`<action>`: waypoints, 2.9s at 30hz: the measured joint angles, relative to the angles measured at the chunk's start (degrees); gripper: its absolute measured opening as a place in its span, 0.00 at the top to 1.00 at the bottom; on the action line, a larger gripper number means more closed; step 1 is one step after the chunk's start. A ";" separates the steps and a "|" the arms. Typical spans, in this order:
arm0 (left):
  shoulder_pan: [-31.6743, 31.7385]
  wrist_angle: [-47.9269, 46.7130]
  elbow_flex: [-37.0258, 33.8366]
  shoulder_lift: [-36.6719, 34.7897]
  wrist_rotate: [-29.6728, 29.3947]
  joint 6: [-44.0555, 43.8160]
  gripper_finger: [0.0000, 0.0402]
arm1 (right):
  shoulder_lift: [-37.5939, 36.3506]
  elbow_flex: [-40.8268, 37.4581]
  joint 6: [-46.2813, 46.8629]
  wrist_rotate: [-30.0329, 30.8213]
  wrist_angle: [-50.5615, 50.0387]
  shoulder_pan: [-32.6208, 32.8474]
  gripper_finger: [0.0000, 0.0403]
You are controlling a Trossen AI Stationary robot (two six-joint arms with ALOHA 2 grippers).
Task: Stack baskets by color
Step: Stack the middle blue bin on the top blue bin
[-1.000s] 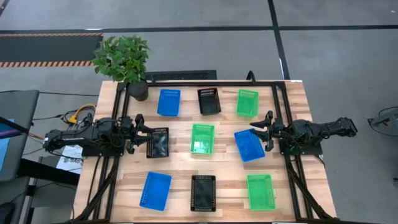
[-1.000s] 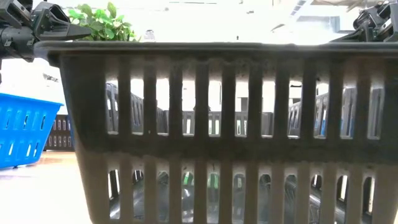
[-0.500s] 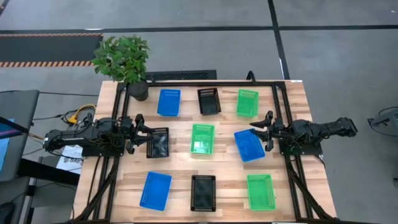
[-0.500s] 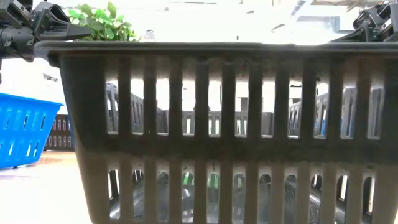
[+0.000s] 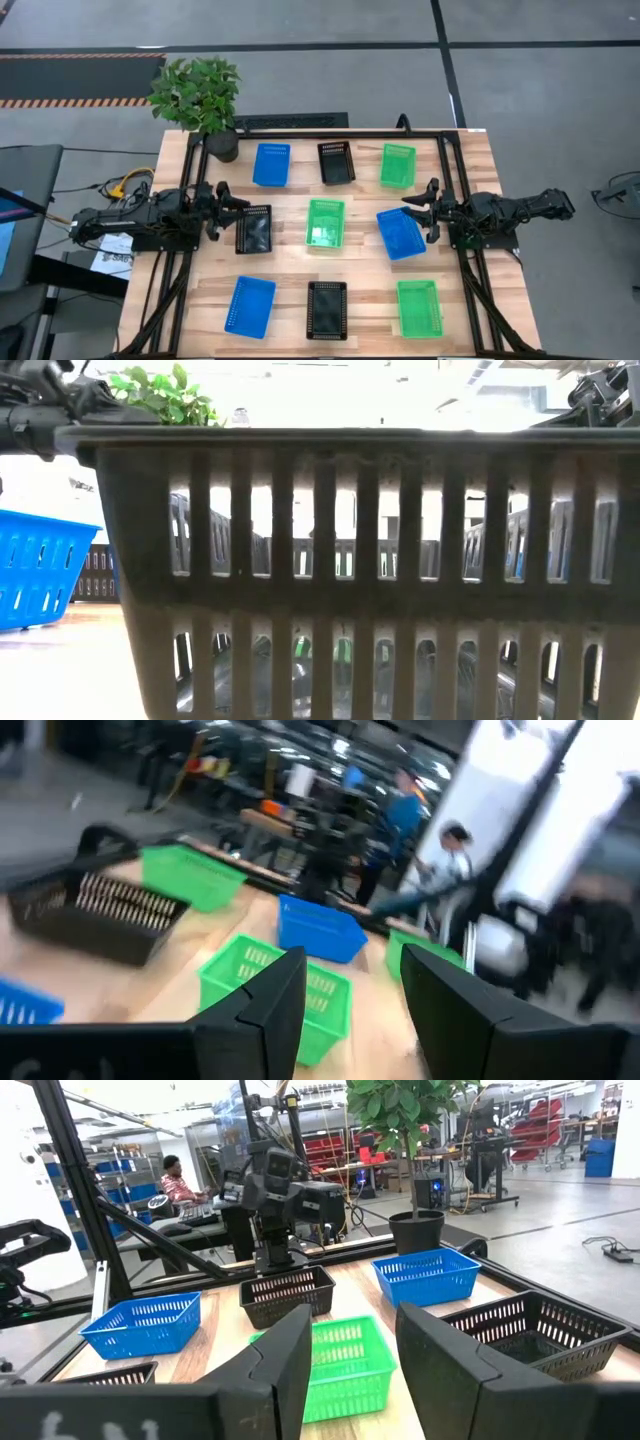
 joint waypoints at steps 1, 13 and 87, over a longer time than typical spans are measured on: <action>0.00 -0.03 -0.01 0.00 -0.87 -3.53 0.61 | 0.00 0.02 0.00 -0.02 0.00 0.00 0.58; 0.00 0.37 -0.01 -0.02 -13.18 -18.80 0.61 | -0.01 0.02 -3.22 0.09 0.00 -0.55 0.58; 0.04 -9.20 24.91 22.15 -8.40 -30.72 0.45 | 66.62 55.31 59.26 -14.19 -76.27 -4.93 0.39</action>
